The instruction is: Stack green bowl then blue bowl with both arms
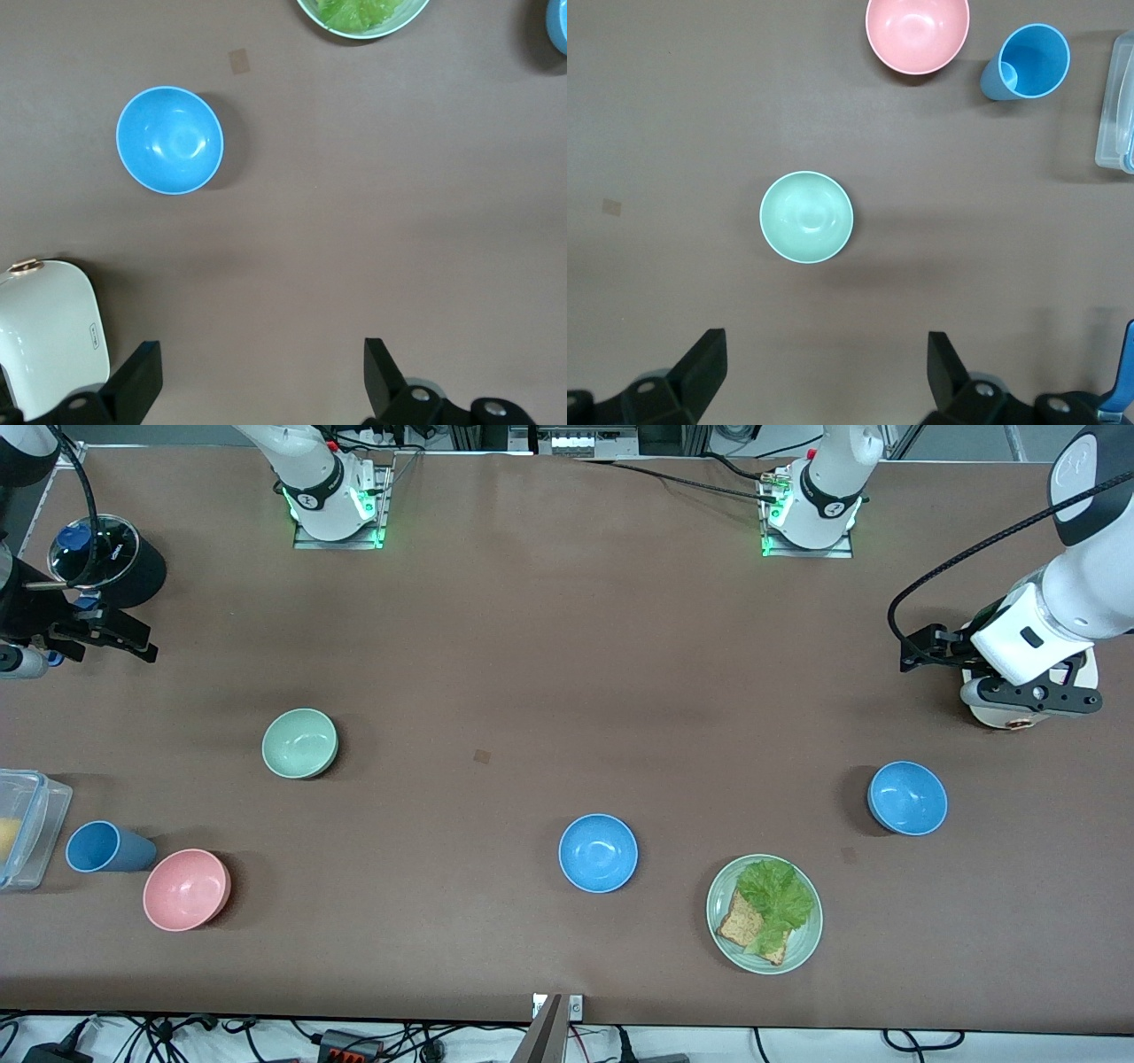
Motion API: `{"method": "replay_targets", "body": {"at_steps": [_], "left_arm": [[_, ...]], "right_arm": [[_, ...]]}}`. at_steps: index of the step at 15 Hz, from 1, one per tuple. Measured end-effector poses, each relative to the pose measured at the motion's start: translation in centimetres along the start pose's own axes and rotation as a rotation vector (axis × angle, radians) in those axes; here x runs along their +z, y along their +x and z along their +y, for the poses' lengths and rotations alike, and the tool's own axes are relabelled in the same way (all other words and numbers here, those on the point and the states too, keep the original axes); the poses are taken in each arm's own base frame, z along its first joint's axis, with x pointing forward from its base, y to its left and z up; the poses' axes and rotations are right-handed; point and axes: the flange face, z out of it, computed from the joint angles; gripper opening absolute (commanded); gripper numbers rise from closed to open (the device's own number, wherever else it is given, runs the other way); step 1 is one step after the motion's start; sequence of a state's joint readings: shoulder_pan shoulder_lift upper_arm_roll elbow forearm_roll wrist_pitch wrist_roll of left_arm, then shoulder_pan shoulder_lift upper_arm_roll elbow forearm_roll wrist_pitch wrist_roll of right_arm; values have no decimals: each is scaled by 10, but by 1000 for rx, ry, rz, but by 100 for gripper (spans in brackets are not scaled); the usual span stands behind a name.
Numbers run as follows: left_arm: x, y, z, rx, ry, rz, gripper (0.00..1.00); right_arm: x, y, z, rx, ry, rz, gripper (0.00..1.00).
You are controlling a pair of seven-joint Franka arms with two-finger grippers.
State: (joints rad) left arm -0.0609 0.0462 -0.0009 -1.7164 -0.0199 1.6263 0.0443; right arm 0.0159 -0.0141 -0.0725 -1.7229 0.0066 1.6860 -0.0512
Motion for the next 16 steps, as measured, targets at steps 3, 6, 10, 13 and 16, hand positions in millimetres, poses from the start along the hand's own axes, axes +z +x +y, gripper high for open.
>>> {"method": "replay_targets", "body": {"at_steps": [3, 6, 10, 13, 16], "left_arm": [[0, 0, 5, 5, 1, 1, 100], [0, 0, 3, 1, 0, 0, 100], [3, 2, 0, -5, -1, -6, 100], [12, 6, -5, -15, -2, -24, 100], [26, 12, -18, -37, -7, -49, 100]], "right_arm": [[0, 0, 0, 0, 0, 0, 100], [0, 0, 0, 0, 0, 0, 100], [14, 2, 0, 0, -1, -35, 100], [71, 19, 0, 1, -2, -124, 100], [152, 50, 2, 3, -11, -176, 100]]}}
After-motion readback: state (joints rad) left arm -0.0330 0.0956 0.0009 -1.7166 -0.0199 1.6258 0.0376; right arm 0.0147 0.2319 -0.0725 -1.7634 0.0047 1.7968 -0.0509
